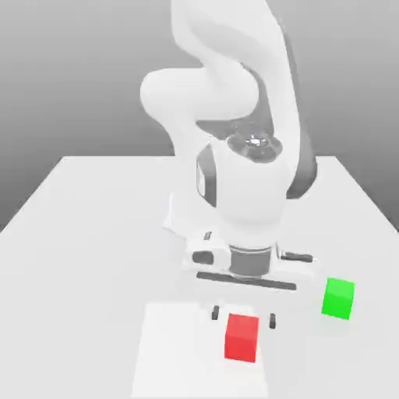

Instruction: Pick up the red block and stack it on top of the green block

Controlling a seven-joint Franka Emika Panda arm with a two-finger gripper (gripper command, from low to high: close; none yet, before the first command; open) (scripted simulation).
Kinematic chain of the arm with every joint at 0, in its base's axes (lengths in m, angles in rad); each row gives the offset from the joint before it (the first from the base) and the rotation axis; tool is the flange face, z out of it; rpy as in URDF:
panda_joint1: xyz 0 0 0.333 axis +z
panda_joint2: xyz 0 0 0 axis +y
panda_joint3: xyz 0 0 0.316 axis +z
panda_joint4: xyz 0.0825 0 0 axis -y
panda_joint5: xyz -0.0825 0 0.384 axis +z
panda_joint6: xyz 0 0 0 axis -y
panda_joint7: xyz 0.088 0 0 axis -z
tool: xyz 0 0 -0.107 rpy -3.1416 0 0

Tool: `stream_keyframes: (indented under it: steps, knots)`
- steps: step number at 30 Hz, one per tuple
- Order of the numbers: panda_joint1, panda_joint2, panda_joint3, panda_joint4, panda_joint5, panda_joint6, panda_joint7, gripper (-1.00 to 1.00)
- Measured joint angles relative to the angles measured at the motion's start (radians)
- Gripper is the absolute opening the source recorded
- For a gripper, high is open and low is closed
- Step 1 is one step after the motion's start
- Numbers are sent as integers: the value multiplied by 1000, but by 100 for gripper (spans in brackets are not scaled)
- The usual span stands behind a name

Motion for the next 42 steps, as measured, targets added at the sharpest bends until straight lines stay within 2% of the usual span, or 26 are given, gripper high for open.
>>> stream_keyframes:
  steps: [1, 8, 14, 21, 28, 32, 39, 40, 42]
  knots:
    - [6, 18, -8, 3, -6, 15, 5, -100]
    - [3, 14, -5, 2, -10, 13, 8, -100]
    - [-10, -174, 38, -28, 79, -145, -50, -100]
    - [147, -273, 139, -54, 156, -207, 78, -100]
    - [308, -343, 219, -81, 178, -250, 265, -100]
    - [331, -323, 245, -86, 143, -228, 354, -100]
    - [340, -162, 206, -79, -10, -84, 469, -100]
    - [348, -140, 194, -79, -30, -64, 483, 100]
    - [348, -140, 194, -79, -30, -64, 483, 100]
